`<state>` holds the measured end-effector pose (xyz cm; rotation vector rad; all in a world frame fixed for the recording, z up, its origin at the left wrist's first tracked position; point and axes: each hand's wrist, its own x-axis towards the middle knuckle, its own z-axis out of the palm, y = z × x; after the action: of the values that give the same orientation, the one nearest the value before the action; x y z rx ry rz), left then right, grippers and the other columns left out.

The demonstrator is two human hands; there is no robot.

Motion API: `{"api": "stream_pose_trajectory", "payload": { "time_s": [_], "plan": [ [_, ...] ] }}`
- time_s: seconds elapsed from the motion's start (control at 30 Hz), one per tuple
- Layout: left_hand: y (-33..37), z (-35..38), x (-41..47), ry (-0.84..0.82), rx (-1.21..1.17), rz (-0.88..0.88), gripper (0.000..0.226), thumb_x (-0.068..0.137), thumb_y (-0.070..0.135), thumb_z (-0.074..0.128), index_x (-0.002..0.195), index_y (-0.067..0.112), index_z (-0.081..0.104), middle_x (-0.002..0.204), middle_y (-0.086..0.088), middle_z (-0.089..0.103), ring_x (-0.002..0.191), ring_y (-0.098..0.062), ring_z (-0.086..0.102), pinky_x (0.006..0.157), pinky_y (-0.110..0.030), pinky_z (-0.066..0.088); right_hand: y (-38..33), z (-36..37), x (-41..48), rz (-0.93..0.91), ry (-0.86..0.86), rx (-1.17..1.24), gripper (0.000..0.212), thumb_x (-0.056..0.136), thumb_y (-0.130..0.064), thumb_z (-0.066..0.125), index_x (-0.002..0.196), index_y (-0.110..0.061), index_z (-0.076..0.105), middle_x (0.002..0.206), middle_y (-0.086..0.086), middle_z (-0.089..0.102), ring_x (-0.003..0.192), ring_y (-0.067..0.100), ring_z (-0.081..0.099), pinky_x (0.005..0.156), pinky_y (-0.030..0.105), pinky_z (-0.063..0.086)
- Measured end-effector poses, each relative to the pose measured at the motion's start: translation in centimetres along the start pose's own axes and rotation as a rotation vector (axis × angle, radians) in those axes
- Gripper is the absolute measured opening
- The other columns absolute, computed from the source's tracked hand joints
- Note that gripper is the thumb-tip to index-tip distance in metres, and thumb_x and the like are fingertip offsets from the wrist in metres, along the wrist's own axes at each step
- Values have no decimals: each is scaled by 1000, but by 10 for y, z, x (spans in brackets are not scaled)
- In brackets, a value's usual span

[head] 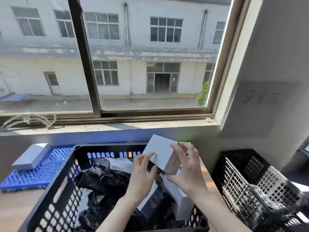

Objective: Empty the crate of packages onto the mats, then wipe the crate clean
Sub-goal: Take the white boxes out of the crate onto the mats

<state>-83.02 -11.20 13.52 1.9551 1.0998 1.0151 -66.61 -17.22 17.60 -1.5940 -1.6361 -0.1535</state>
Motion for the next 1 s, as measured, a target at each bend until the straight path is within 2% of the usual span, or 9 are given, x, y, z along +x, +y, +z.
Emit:
{"api": "stream_pose_trajectory", "payload": {
  "time_s": [0.07,0.17,0.3,0.37,0.43,0.53,0.7,0.8,1.0],
  "plan": [
    [8,-7,-8,97,-43,-77,40,99,32,50,135,47,41,120,11,32,93,-8,53,86,-17,42,-10,0,2,-31,44,49,85,55,-32,85,131,-29,48,133,1,40,119,14,35,104,13,22],
    [19,-30,-16,194,-119,-141,35,101,36,43,136,42,41,114,6,46,97,2,52,83,-13,40,-33,10,6,-58,81,144,89,55,-27,90,132,-30,46,134,2,40,123,16,37,104,20,28],
    [23,-76,-25,272,-266,-204,39,98,38,51,136,40,41,108,6,62,87,-4,66,88,-36,54,-74,35,10,-130,87,282,91,57,-26,91,133,-32,43,134,3,39,123,18,36,102,7,23],
    [19,-103,-32,342,-305,-210,43,95,35,58,135,41,43,113,3,61,88,-4,67,89,-37,56,-98,49,14,-137,55,383,87,60,-32,89,134,-33,42,136,-2,33,126,18,35,101,13,30],
    [13,-131,-40,421,-353,-204,43,95,28,60,134,36,45,114,0,60,87,-3,67,83,-35,58,-126,65,16,-157,21,449,86,62,-35,88,135,-33,42,136,-9,30,128,18,35,100,23,35],
    [-1,-180,-52,530,-419,-189,41,95,21,59,133,31,47,114,4,60,90,3,66,75,-27,58,-170,91,19,-172,-41,537,74,68,-35,84,133,-29,49,132,-7,36,127,12,36,97,7,33],
    [-37,-264,-76,611,-378,-199,33,94,27,61,120,44,50,123,9,58,97,5,64,86,-31,57,-249,137,28,-16,-101,743,32,89,-24,62,119,-32,55,114,-9,47,109,1,49,82,16,48],
    [-61,-314,-90,622,-351,-197,32,95,22,60,120,39,51,123,8,59,97,9,62,78,-21,55,-295,169,36,107,-146,804,26,93,-18,59,116,-28,56,104,-2,53,92,-6,51,71,5,40],
    [-116,-400,-110,675,-281,-243,29,95,11,58,116,30,54,118,9,60,93,14,59,71,-15,52,-374,248,35,200,-261,837,18,95,-24,54,111,-31,59,114,-3,47,94,-6,51,74,12,43]
  ]
}}
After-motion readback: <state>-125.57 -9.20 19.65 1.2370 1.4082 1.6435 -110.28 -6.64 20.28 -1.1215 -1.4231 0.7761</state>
